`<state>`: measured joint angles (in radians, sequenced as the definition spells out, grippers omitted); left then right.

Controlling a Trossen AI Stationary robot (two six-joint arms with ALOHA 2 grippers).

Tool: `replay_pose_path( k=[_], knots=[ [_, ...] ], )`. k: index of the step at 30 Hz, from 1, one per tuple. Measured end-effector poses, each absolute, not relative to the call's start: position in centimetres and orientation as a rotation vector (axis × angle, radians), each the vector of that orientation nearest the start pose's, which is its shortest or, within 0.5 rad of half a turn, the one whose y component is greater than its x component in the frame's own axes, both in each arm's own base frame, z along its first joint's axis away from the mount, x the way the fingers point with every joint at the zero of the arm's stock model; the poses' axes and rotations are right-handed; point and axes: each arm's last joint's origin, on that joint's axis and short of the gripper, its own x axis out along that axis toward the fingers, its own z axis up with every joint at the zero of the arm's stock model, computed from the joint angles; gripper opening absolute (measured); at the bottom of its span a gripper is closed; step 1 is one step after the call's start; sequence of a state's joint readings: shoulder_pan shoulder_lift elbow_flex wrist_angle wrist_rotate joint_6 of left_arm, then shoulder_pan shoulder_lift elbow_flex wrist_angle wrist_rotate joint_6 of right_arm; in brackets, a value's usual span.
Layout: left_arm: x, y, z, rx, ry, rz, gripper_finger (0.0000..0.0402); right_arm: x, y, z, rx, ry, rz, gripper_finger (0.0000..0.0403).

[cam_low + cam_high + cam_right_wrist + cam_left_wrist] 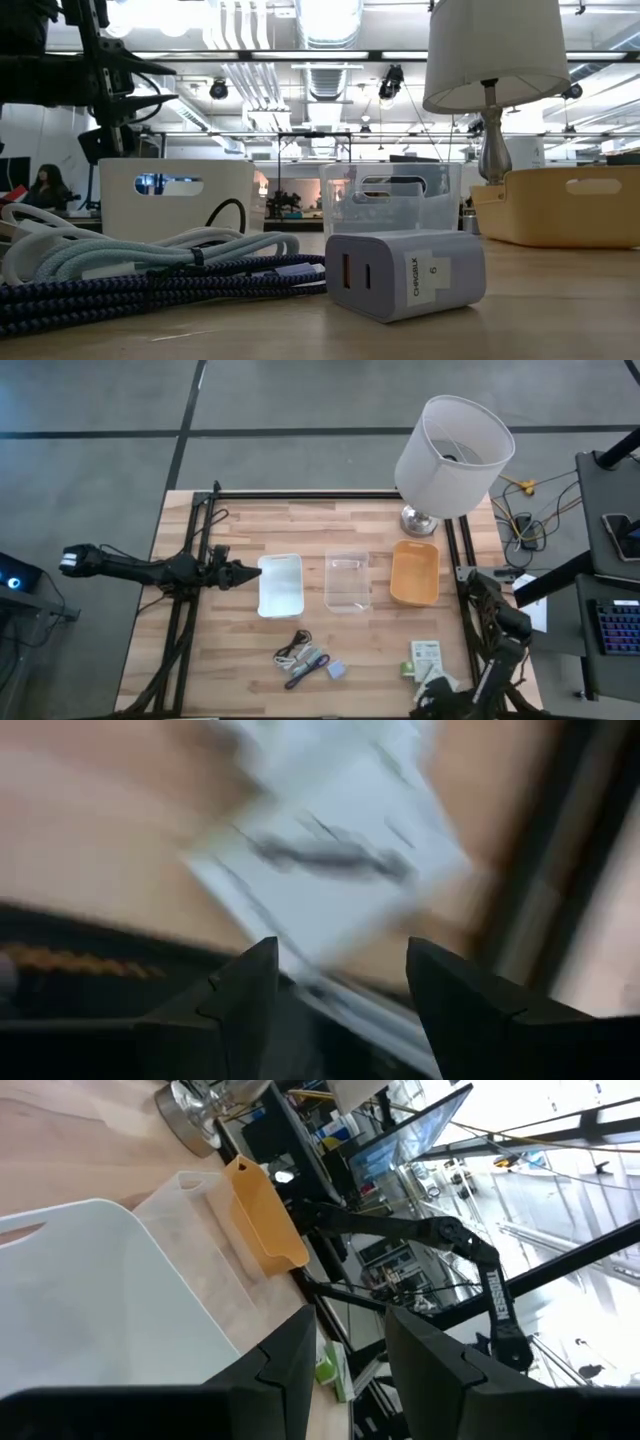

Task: Pick and place items into bin
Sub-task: Adjust the card reader box

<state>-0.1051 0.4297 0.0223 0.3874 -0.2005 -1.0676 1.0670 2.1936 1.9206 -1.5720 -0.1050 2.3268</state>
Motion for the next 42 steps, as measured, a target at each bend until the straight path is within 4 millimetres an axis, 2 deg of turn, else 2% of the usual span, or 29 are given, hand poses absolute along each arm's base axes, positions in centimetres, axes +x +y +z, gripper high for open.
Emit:
replay_pose_path(
  k=[3,6,11,16,19,22,26,30,33,37,42],
  knots=[
    [12.5,-0.7,16.9,-1.063,-0.03,0.097,0.0106,18.8,35.0,20.9,0.728,1.432,-1.267,0.0208],
    [12.5,-0.8,16.9,-1.063,-0.026,0.09,0.0106,18.2,34.8,21.0,0.695,1.608,-1.273,0.0208],
    [12.5,-0.8,16.9,-1.063,-0.024,0.087,0.0106,16.8,34.8,21.2,0.543,1.832,-1.082,0.0199],
    [12.5,-0.8,16.9,-1.063,-0.024,0.086,0.0106,16.4,34.2,20.2,0.4,1.925,-0.902,0.0146],
    [12.5,-0.8,16.9,-1.063,-0.022,0.086,0.0106,16.3,33.8,19.0,0.372,1.95,-0.825,0.0098],
    [12.5,-0.8,16.9,-1.064,-0.021,0.083,0.0106,16.4,34.0,17.1,0.427,1.961,-0.728,0.0056],
    [12.5,-0.8,17.0,-1.065,-0.015,0.066,0.0106,16.2,33.8,16.3,0.522,1.938,-0.725,0.0019],
    [12.5,-0.8,17.0,-1.071,-0.015,0.06,0.0106,15.7,32.6,15.4,0.542,1.899,-0.816,0.0009],
    [12.5,-0.9,17.0,-1.09,-0.013,0.062,0.0106,15.3,31.6,14.8,0.563,1.851,-0.822,0.0009],
    [12.5,-0.9,16.9,-1.09,-0.008,0.064,0.0106,15.1,30.6,13.2,0.579,1.854,-0.779,0.0008],
    [12.5,-0.9,16.9,-1.091,-0.009,0.063,0.0106,15.3,29.9,13.1,0.573,1.863,-0.68,0.0008]
  ],
)
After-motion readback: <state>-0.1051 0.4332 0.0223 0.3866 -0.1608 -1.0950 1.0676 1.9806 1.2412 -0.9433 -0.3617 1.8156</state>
